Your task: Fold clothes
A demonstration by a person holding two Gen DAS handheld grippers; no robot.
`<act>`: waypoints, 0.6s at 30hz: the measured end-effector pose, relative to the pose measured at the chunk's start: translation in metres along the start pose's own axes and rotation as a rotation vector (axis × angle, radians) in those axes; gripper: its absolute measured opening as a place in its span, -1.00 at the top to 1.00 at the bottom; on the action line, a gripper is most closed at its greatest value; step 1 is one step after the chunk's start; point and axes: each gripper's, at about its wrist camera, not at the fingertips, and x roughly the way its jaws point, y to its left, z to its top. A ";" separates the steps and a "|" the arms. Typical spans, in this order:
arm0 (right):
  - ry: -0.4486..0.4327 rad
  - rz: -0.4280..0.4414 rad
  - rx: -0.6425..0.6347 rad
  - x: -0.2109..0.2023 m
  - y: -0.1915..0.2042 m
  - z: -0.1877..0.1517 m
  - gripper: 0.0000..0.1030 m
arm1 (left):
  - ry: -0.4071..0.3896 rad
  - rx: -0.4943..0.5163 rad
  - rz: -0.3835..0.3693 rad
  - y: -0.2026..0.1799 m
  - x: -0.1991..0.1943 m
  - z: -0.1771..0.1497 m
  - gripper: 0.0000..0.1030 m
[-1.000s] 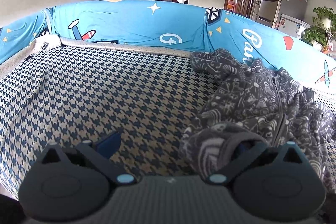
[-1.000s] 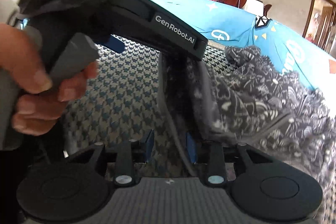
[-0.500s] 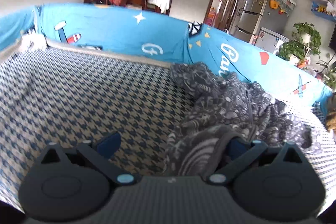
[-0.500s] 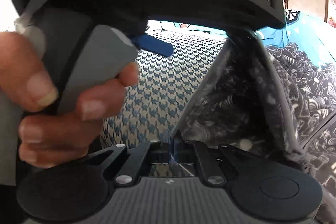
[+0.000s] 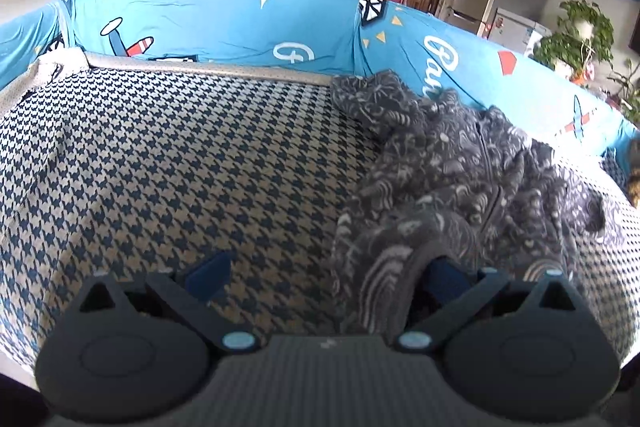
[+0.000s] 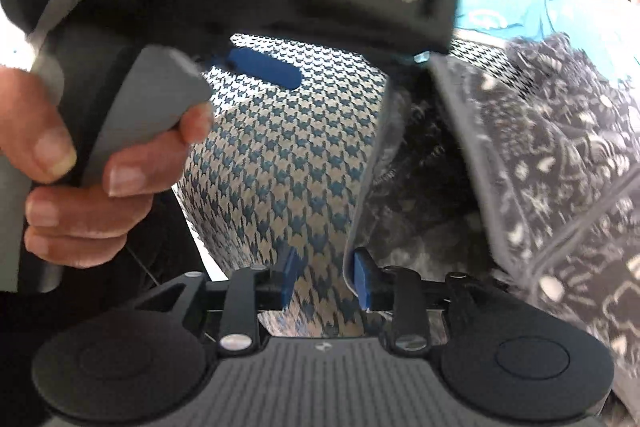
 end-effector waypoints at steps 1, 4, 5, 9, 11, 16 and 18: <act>-0.002 0.000 0.018 -0.003 -0.001 -0.002 0.39 | 0.005 0.002 0.003 0.000 -0.001 -0.002 -1.00; 0.002 -0.016 0.051 -0.011 -0.004 -0.008 0.38 | 0.017 0.010 0.015 0.000 -0.003 -0.009 -1.00; 0.001 -0.024 0.057 -0.013 -0.004 -0.010 0.38 | 0.020 0.013 0.015 -0.001 -0.004 -0.010 -1.00; -0.035 -0.045 0.090 -0.029 0.001 -0.014 0.38 | 0.021 0.044 -0.027 -0.006 -0.012 -0.017 -1.00; -0.058 -0.059 0.112 -0.038 0.001 -0.015 0.38 | 0.012 0.066 -0.063 -0.011 -0.018 -0.019 -1.00; -0.122 -0.117 0.192 -0.062 -0.009 -0.005 0.38 | -0.044 0.082 -0.143 -0.023 -0.039 -0.016 -1.00; -0.155 -0.153 0.217 -0.081 -0.013 -0.010 0.38 | -0.072 0.077 -0.168 -0.027 -0.048 -0.009 -1.00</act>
